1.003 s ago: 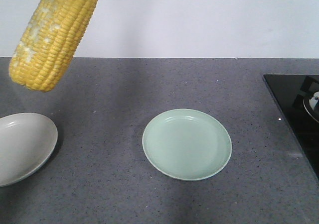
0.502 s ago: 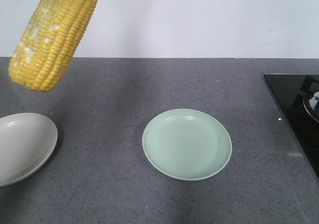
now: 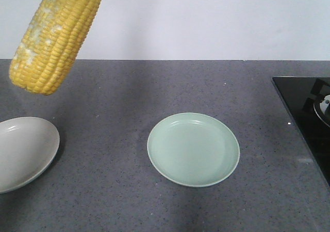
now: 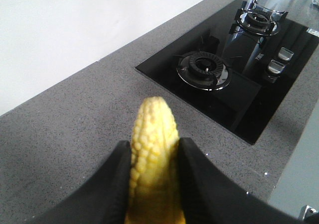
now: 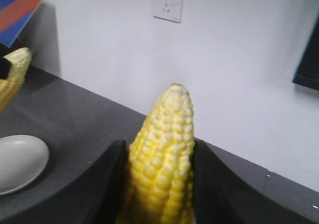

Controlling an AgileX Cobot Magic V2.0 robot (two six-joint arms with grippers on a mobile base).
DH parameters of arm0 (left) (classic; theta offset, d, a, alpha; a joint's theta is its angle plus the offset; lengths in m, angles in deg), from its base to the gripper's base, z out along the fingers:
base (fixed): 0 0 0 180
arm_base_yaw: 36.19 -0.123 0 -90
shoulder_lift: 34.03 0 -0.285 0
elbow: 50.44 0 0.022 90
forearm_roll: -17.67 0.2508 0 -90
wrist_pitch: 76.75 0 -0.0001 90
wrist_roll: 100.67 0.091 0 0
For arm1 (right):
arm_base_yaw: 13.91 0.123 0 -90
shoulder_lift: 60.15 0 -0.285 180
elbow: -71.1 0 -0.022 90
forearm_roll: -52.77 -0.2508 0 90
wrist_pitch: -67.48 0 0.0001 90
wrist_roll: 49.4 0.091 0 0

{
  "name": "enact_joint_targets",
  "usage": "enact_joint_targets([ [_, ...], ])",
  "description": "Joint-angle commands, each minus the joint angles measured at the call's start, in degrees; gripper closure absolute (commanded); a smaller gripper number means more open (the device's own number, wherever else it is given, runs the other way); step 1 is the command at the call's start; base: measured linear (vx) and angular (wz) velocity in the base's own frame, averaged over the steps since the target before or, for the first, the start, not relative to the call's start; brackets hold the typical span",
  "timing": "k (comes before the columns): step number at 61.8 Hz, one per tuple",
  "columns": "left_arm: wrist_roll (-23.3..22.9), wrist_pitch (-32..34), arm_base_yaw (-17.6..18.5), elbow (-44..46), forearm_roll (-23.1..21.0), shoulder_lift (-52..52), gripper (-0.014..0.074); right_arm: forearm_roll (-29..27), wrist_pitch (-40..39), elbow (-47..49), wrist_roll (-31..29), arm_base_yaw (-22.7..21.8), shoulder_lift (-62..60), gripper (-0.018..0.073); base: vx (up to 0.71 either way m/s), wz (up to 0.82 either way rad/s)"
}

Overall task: Distribute corn equally
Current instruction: 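Lower the right gripper's cob onto the pale green plate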

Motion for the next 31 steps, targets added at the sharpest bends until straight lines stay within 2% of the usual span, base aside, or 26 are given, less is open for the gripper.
enact_joint_targets([
  [1,-0.6,1.7,0.3,1.5,-1.8,1.7,0.0603,-8.9,-3.3,1.1,-4.5,-0.1,4.6,0.0561,0.0,0.0],
  [5,-0.6,1.7,0.3,1.5,-1.8,1.7,0.0603,-13.6,-2.1,1.1,-8.0,-0.1,8.2,0.0561,0.0,0.0],
  [12,-0.6,1.7,0.3,1.5,-1.8,1.7,0.0603,-19.0,-1.4,1.1,-10.6,-0.1,15.1,0.0561,0.0,0.0],
  [31,-0.6,1.7,0.3,1.5,-1.8,1.7,0.0603,-22.2,5.5,1.1,-12.2,-0.1,34.4,0.0561,0.0,0.0],
])
